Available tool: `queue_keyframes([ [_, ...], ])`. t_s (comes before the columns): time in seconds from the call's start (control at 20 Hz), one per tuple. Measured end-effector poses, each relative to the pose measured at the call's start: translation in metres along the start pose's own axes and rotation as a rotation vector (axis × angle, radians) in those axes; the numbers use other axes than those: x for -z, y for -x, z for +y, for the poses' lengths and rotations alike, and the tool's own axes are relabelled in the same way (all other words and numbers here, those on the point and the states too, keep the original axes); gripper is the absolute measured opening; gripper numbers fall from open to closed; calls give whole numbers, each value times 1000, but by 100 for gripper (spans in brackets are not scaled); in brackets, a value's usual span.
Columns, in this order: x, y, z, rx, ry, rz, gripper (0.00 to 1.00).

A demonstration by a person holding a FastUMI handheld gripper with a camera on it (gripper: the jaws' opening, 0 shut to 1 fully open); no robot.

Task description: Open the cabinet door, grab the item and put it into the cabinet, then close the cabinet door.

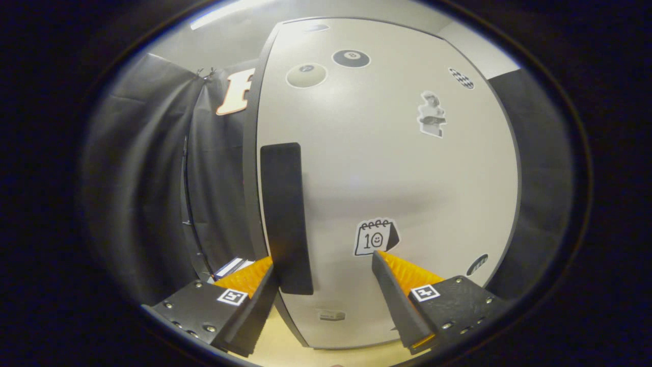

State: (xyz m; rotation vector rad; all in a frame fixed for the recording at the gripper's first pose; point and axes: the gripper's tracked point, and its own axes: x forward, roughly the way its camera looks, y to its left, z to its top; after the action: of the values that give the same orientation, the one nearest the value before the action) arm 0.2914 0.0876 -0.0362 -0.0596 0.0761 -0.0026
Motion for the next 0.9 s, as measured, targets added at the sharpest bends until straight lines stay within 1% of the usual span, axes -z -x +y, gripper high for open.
queue_keyframes([
  [0.2,-1,-1,0,1,-9,-9,100],
  [0.35,9,13,11,-57,-70,71,100],
  [0.4,6,24,13,-71,-79,68,100],
  [0.55,-4,72,8,-67,-37,31,100],
  [0.65,-6,106,1,-58,-31,38,100],
  [0.9,-26,185,-27,10,-32,-2,100],
])
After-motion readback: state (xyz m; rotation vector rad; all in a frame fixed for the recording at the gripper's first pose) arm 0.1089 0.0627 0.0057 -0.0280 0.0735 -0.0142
